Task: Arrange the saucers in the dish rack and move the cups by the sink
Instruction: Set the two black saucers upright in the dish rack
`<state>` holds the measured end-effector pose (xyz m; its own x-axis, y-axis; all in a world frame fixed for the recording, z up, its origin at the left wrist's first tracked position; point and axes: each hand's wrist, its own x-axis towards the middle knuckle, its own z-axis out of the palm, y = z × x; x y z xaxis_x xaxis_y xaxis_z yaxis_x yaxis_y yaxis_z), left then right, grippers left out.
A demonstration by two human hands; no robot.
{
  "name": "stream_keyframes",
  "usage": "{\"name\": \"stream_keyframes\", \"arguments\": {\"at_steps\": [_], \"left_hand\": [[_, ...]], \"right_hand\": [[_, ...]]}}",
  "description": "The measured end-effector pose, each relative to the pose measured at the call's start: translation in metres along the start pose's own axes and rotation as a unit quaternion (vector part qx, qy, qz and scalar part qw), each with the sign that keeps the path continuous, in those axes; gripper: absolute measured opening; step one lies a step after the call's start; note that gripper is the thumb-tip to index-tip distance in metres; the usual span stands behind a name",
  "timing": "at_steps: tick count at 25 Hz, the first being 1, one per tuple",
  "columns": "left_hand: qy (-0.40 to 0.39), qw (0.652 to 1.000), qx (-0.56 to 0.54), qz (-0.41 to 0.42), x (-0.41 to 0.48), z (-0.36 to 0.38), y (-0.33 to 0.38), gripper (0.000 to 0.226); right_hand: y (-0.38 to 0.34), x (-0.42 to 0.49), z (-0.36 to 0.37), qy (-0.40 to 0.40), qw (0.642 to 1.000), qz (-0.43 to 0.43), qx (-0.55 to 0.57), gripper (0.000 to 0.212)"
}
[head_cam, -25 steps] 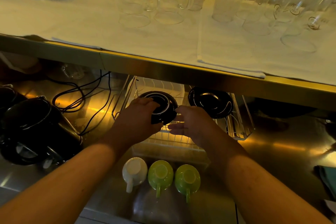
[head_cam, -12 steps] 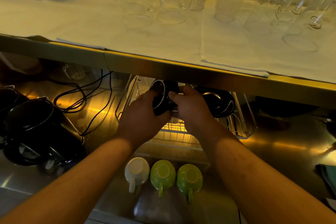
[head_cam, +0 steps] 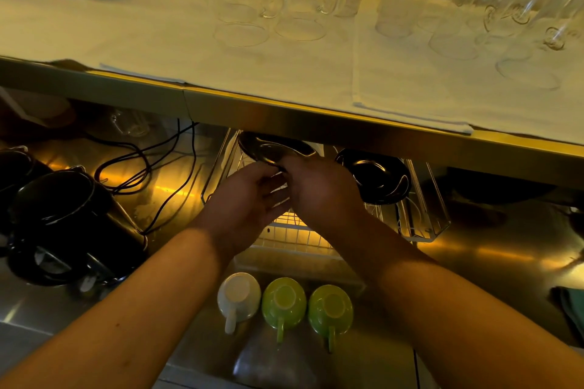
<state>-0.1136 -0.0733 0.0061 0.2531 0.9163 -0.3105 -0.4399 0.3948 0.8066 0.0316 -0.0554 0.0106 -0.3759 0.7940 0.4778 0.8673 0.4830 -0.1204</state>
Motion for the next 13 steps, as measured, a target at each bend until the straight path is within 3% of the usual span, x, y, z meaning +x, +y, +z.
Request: {"name": "stream_keyframes", "arguments": {"at_steps": [5, 8, 13], "left_hand": [[0.036, 0.996, -0.068, -0.052, 0.004, -0.003, -0.002, 0.034], [0.054, 0.992, -0.088, -0.076, 0.004, -0.003, -0.006, 0.044], [0.072, 0.989, -0.084, -0.099, 0.003, -0.004, -0.007, 0.044]], "right_hand": [[0.006, -0.003, 0.008, -0.049, 0.996, -0.05, -0.051, 0.026], [0.007, -0.005, 0.014, -0.087, 0.992, -0.06, -0.067, 0.024], [0.007, -0.011, 0.02, -0.082, 0.994, -0.063, -0.032, 0.021]]}}
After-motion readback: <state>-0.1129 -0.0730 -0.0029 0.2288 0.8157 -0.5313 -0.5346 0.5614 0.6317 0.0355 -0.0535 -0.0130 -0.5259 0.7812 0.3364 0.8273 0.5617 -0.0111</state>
